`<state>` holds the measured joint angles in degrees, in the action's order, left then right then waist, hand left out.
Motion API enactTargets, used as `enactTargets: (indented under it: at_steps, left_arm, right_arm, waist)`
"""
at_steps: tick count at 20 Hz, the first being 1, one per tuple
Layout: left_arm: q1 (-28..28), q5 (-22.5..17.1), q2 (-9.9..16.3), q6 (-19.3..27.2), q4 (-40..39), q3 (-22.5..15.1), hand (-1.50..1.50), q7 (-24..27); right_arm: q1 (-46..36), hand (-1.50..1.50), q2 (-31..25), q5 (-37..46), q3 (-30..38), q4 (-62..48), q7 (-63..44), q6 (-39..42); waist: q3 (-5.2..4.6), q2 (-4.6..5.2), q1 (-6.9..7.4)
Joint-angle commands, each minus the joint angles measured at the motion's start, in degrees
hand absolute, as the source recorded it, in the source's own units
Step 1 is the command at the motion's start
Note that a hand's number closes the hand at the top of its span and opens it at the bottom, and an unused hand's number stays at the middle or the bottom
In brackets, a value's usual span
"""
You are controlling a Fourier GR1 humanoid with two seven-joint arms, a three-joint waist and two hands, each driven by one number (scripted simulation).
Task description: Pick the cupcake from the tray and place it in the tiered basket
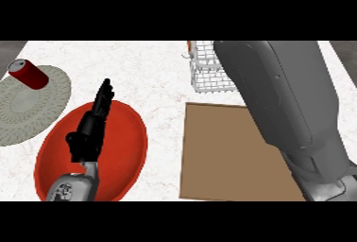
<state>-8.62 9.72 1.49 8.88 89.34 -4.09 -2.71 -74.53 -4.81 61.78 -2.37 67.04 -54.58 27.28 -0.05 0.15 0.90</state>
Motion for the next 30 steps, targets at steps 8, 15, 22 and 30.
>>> enactTargets:
  at_steps: [8,15,22,30]
  left_arm:
    - [-0.89,0.61,-0.52,0.94,-2.37,0.46,0.0,1.53]
    - [0.1,-0.55,0.16,-0.24,1.86,-0.08,0.0,-1.24]
    - [2.3,-0.19,-0.4,0.68,-0.45,0.01,0.0,1.6]
    - [2.14,-0.54,0.15,0.97,-0.48,1.45,0.0,1.0]
  right_arm:
    - [4.33,1.5,-2.47,0.89,7.44,-10.65,2.23,-13.13]
    - [7.03,-1.5,-0.01,-4.08,12.76,-11.58,7.62,-23.87]
    - [5.72,-1.5,-1.05,-4.86,16.97,-0.57,1.58,-31.88]
    - [18.32,-1.5,-7.3,-12.05,25.92,17.18,-2.4,-27.9]
  waist:
    - [0.03,0.28,-0.21]
    - [0.06,0.08,0.03]
    - [0.04,-0.47,-1.31]
    - [0.11,-0.91,-3.03]
